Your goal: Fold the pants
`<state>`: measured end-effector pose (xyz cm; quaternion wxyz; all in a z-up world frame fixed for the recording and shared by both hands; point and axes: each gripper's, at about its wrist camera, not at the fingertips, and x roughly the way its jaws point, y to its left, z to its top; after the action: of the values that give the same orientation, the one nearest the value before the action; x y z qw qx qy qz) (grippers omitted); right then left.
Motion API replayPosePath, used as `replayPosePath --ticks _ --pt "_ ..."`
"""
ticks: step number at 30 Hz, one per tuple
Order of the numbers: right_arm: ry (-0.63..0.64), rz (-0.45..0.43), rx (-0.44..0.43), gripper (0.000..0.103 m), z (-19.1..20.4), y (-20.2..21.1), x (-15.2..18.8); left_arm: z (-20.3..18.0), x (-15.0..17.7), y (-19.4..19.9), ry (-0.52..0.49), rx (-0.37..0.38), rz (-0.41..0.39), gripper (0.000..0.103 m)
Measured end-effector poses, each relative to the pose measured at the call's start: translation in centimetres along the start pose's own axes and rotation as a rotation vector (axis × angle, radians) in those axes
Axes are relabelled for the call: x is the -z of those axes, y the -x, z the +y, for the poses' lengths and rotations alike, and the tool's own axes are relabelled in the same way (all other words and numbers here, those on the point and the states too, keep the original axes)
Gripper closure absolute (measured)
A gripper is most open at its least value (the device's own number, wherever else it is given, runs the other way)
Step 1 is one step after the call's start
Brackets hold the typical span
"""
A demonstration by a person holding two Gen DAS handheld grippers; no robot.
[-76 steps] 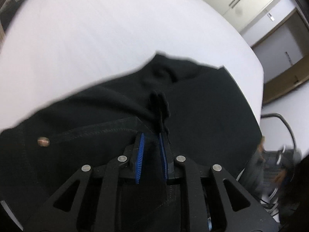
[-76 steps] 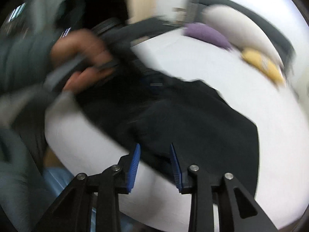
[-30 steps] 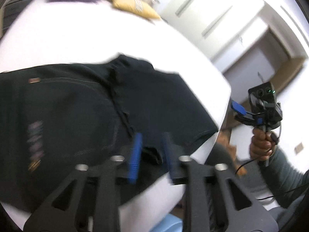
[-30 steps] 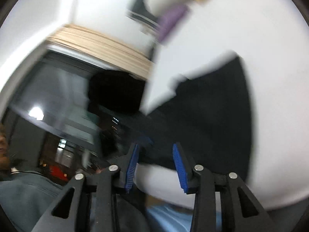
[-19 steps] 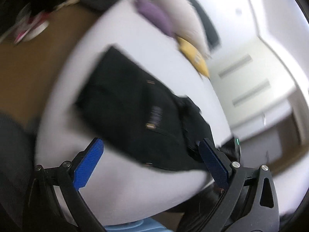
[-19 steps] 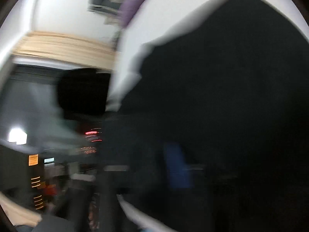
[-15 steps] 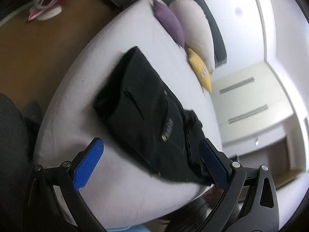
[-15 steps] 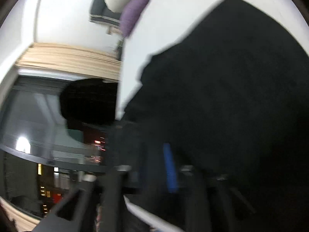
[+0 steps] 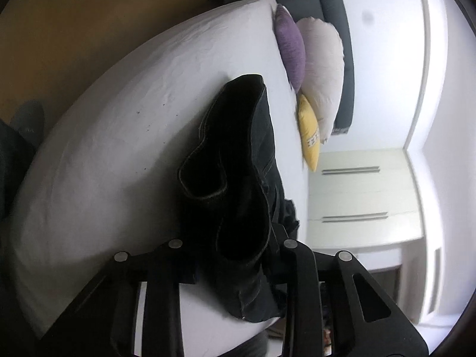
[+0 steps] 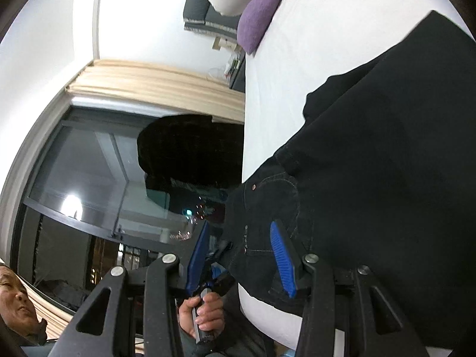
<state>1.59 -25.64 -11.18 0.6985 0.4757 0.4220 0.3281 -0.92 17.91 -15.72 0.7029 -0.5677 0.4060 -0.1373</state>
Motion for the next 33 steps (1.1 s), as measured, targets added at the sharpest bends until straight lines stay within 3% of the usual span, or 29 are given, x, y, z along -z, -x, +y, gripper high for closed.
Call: replayPosePath --ticks 3,6,8,9,15,17,18,20,24,28,33 --pt "-0.012 0.033 0.018 0.05 0.0 -1.2 -0.9 -0.4 0.0 0.3 -0.024 0.003 -0.008 0.085" --pt "-0.066 0.097 0.139 0.027 -1.7 -2.6 -1.4 -1.5 0.4 0.8 -0.064 -0.004 -0.018 0.086" --pt "-0.061 0.164 0.297 0.05 -3.4 -4.2 -1.3 -2.4 0.5 1.0 -0.097 -0.019 -0.025 0.087" --pt "-0.047 0.153 0.316 0.061 -3.6 -4.3 -1.3 -3.2 0.5 1.2 -0.124 -0.028 -0.029 0.087" --pt "-0.013 0.119 0.331 0.061 -2.8 -3.9 -0.9 -10.1 2.1 1.2 -0.334 -0.083 -0.061 0.088" --pt "-0.038 0.087 0.345 0.048 -1.7 -2.9 -1.2 -13.6 3.4 1.1 -0.458 -0.109 -0.069 0.088" --pt "-0.041 0.057 0.316 0.035 -1.0 -1.9 -1.3 -15.9 4.5 0.7 -0.549 -0.129 -0.071 0.088" --pt "-0.017 0.005 0.235 0.033 0.8 0.0 -2.2 -19.5 6.9 -0.4 -0.699 -0.149 -0.06 0.088" --pt "0.017 0.004 0.18 0.032 2.8 2.8 -4.1 -24.6 13.3 -5.9 -0.954 -0.162 0.031 0.088" --pt "0.074 0.046 0.147 0.027 4.8 4.5 -5.1 -23.5 21.4 -11.0 -1.14 -0.231 0.151 0.088" --pt "0.121 0.131 0.188 0.022 5.5 4.4 -4.5 -22.1 26.5 -13.9 -1.279 -0.269 0.26 0.088"
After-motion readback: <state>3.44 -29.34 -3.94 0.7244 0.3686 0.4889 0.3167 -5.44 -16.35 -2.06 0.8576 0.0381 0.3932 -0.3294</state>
